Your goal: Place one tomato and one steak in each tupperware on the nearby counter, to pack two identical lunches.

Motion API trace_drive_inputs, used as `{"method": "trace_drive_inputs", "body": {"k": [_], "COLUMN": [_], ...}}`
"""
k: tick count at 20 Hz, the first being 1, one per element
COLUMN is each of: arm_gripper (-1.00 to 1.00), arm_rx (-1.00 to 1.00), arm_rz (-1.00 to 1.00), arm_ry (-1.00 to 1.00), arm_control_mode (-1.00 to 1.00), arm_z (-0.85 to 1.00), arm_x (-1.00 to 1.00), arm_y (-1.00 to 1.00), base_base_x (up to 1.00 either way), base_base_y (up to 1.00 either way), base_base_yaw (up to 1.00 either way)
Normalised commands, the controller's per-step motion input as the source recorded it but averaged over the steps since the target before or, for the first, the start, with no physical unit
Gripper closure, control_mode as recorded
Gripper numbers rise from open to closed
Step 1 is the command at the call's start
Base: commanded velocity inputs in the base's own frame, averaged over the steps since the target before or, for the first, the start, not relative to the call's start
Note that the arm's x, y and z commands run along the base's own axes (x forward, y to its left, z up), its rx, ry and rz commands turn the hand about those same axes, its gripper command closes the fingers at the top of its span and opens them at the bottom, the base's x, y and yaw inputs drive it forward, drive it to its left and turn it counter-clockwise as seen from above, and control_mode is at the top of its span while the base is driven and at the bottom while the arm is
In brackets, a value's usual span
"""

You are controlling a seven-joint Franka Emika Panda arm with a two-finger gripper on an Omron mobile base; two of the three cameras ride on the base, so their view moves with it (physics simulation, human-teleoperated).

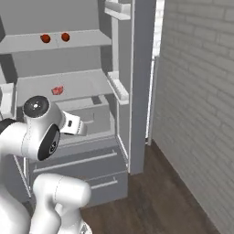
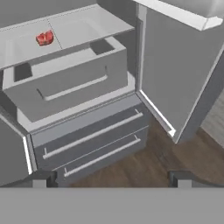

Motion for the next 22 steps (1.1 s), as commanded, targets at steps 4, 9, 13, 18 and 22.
{"method": "trace_drive_inputs", "body": {"k": [4, 9, 13, 18, 22], "arm_gripper": [-1.0, -1.0, -1.0, -1.0, -1.0], "arm_rx": [0.0, 0.0, 0.0, 0.0, 0.0], "arm_rz": [0.0, 0.0, 0.0, 0.0, 0.0], "arm_ry": [0.0, 0.0, 0.0, 0.0, 0.0], "arm_control_mode": [1.0, 1.0, 1.0, 1.0, 1.0], "arm_z": [0.0, 0.0, 0.0, 0.0, 0.0], "arm_x": [0.0, 0.0, 0.0, 0.0, 0.0], "arm_y": [0.0, 0.0, 0.0, 0.0, 0.0], "base_base_x": [0.74, 0.75, 0.47, 0.52, 0.64], "base_base_y": [0.12, -0.23, -0.57, -0.12, 0.02], "base_base_yaw": [0.6, 0.5, 0.32, 0.21, 0.13]}}
